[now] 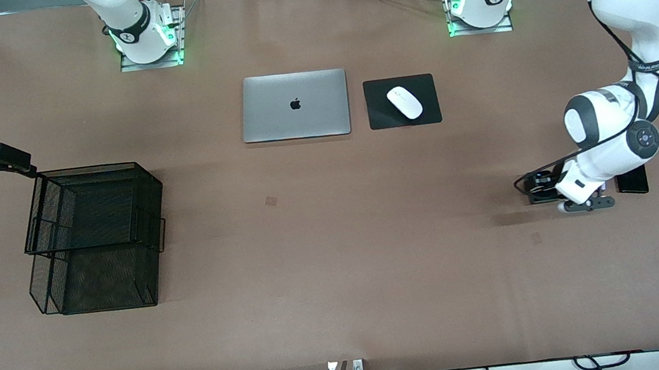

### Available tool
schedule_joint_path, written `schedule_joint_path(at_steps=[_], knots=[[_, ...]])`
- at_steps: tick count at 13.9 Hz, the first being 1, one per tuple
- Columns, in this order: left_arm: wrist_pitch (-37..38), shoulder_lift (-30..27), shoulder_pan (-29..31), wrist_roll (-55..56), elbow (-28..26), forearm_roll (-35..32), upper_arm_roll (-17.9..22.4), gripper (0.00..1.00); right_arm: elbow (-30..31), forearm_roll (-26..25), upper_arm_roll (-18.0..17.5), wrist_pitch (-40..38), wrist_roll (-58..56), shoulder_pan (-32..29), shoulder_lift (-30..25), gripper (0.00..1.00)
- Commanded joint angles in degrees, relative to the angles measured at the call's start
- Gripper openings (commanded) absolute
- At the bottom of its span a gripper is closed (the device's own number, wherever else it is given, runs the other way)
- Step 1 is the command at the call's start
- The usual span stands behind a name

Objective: Place phones with both arms
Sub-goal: 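Carry the flip phone to mid-table with the left gripper and release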

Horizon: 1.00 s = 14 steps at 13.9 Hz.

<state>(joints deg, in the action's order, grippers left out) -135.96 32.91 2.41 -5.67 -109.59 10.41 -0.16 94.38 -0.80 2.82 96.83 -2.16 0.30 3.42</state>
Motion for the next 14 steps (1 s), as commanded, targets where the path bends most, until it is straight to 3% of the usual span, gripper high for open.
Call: schedule_joint_path(at_steps=[1,4,7,10,12,14], knots=[[12.6,-2.4,-8.0,14.7,6.8,1.4,0.8,0.27,1.0,0.2,-0.5,0.2,-0.4,0.0,-1.1,1.0],[17.2,-1.4,-20.8,34.3,14.9,7.4,1.5,0.27,0.8,0.4,-0.5,1.7,-0.2,1.4,0.9,1.0],[17.0,6.7,-33.7,43.9,29.0,15.5,6.3,0.27,0.8,0.4,-0.6,4.1,-0.1,1.5,3.8,1.0],[14.5,19.1,-43.4,46.5,47.0,21.3,12.9,0.27,0.8,0.4,-0.6,5.4,0.1,2.1,5.5,1.0],[5.7,23.5,-48.0,49.7,50.3,23.0,15.7,0.27,0.8,0.4,-0.6,6.7,0.1,2.1,6.6,1.0],[-2.3,25.9,-50.6,49.4,50.5,23.1,15.9,0.27,0.8,0.4,-0.6,7.5,0.1,2.2,7.6,1.0]])
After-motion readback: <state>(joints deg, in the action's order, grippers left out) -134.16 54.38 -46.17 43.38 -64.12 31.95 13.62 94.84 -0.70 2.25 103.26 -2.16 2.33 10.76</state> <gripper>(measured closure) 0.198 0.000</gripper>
